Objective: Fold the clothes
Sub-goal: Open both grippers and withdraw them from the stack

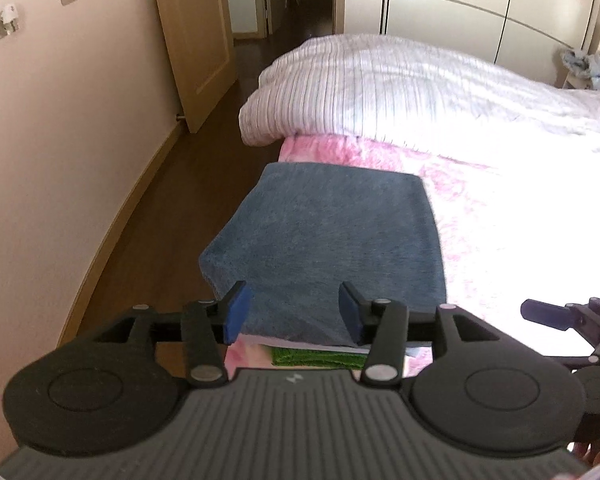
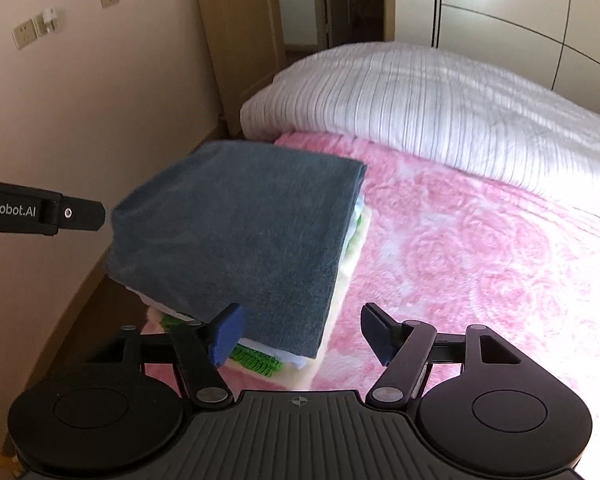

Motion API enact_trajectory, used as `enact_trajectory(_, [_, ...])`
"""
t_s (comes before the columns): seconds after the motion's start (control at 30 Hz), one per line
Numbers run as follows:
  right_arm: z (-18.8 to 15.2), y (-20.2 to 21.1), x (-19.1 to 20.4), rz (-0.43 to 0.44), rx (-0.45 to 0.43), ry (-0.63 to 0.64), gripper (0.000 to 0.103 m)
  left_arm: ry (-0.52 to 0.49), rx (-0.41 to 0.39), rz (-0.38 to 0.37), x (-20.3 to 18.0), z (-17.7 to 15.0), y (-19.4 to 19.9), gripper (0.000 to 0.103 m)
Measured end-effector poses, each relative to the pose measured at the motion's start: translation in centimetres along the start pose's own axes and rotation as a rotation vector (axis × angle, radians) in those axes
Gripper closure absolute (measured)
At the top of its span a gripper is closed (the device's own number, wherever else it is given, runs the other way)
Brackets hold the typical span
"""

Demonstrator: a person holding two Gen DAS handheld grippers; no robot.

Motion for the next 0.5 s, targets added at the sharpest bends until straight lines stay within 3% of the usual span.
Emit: enact_trajectory(0.5, [2.3,7.3,-1.2,0.031,-0.016,-0.039,0.034,-0.125,-0.076,0.087,-4.0,0.8,7.9,0.039])
Point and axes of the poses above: each gripper's, at about its wrist camera, not at the fingertips, and y roughly against the way its jaws point, x to its left, z to its top, the point moved 6 cm from there along -y, roughly the way its jaws point, and after that the axes turned 15 degrees about -x, right-handed, at the moved point
